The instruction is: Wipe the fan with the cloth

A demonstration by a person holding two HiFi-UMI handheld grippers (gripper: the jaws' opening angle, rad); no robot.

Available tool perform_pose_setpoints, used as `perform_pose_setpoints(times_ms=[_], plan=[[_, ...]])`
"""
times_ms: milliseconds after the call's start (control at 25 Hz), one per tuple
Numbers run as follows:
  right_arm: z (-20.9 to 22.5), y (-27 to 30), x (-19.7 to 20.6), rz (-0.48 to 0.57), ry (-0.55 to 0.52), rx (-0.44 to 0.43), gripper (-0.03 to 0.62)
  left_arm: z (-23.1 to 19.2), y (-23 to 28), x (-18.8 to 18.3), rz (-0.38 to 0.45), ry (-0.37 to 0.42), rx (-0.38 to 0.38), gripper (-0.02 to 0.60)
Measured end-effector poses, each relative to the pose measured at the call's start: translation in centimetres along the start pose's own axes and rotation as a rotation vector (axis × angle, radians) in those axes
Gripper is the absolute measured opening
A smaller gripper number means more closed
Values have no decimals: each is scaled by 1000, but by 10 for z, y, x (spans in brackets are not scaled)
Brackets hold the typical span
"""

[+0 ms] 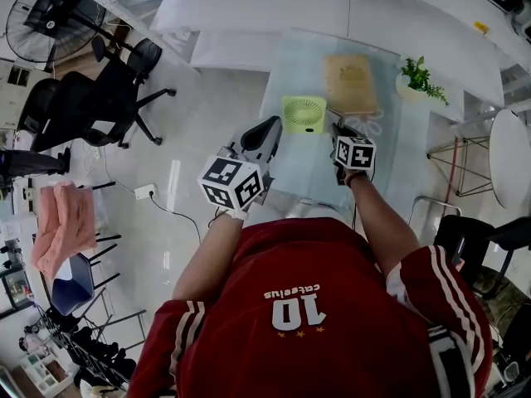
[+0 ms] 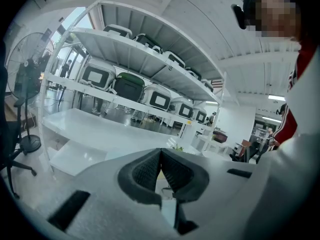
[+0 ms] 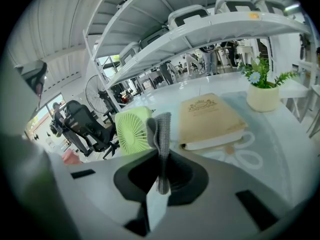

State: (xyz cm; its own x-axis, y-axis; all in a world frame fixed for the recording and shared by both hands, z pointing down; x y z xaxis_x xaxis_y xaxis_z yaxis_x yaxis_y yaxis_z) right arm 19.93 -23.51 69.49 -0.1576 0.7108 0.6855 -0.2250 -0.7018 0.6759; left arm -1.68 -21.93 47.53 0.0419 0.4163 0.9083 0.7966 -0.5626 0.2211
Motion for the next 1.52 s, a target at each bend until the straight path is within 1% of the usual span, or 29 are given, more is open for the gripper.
perform_pose_setpoints(times_ms=[480,720,960,1160,1520], plan=[[-1,-9,10,5,18,-2,26,6,-7,5,-10,0,-5,5],[-5,-14,24,-9,18,-5,26,7,-12,18,-30,-15,-13,5],[-10,-13,42,-33,14,-14,26,0,-15,37,-46,-48,-40,5],[-21,-9,58,-68,-14,-36,26,-6,-24,49,-57,-67,-63,5],[-56,7,58,-93,-61,-95,26,-23,-48,53,-55,-84,-125,5]])
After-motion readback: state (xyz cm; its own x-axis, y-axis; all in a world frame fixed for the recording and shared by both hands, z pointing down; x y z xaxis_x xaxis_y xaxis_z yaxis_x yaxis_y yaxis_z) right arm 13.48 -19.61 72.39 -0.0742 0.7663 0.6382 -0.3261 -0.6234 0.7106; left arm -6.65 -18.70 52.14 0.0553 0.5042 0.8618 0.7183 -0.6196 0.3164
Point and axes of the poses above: the fingertips, and each gripper's own axes: y forward along the fingers, z to its right, x out of its underside, the point moved 6 cm from there along -y, backward along the fingers, and after that the axes turned 8 degrees about x, right-handed, at the moved point
